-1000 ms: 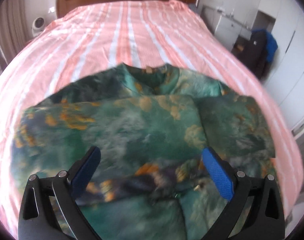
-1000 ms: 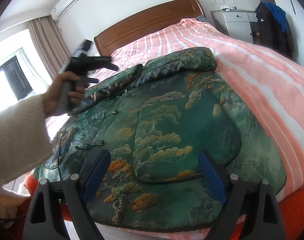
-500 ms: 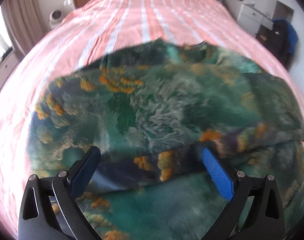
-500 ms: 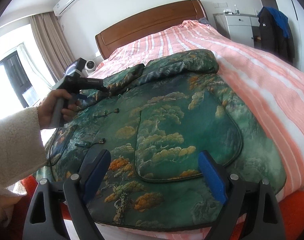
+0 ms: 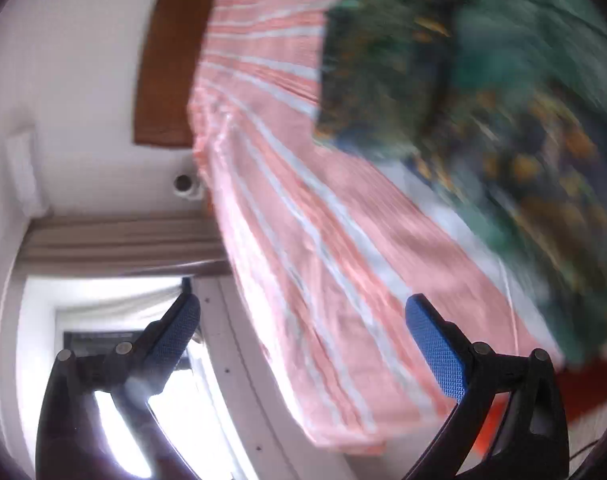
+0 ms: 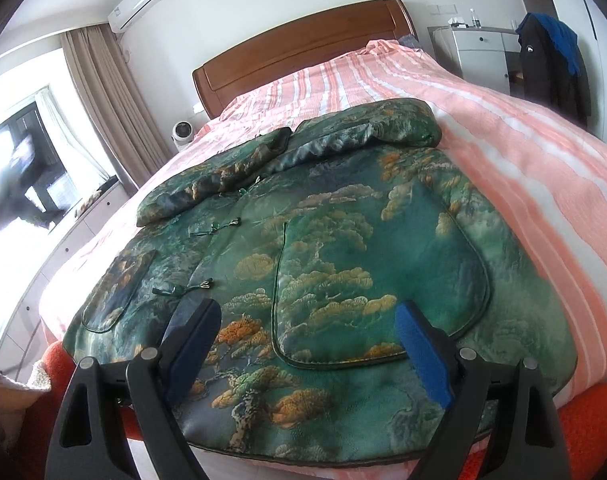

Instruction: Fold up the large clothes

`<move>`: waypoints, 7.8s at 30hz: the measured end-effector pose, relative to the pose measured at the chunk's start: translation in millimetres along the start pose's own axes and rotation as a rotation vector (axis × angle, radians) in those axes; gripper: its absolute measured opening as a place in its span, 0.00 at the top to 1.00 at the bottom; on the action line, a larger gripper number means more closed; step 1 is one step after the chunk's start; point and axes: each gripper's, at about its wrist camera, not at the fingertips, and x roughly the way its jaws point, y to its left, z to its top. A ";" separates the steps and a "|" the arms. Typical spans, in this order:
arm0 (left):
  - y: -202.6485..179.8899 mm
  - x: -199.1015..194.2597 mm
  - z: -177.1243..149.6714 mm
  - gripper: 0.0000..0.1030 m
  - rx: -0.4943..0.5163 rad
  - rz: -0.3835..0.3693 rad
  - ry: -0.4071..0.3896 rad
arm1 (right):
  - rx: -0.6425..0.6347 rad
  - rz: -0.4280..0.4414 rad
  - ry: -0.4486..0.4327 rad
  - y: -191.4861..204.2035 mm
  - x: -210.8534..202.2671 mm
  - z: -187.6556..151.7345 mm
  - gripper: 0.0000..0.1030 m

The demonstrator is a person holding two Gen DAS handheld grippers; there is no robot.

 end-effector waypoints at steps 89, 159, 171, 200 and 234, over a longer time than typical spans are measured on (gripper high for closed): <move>-116.7 52.3 -93.0 0.01 -1.271 -0.557 -0.071 | -0.155 -0.154 -0.022 29.6 10.2 -10.2 0.14; 107.5 157.1 90.5 0.92 -0.971 -0.617 -0.304 | -0.244 -0.302 0.174 -51.6 167.5 281.5 0.85; 117.5 279.8 195.6 0.90 -1.028 -0.349 -0.214 | -0.268 -0.379 -0.055 -50.8 236.8 370.4 0.85; 58.2 336.9 195.8 0.75 -1.070 -0.421 -0.204 | -0.175 -0.335 0.060 -115.2 334.8 287.2 0.75; -32.7 124.4 316.8 0.08 -0.643 -0.387 -0.353 | -0.183 0.023 -0.011 -65.3 109.0 185.2 0.15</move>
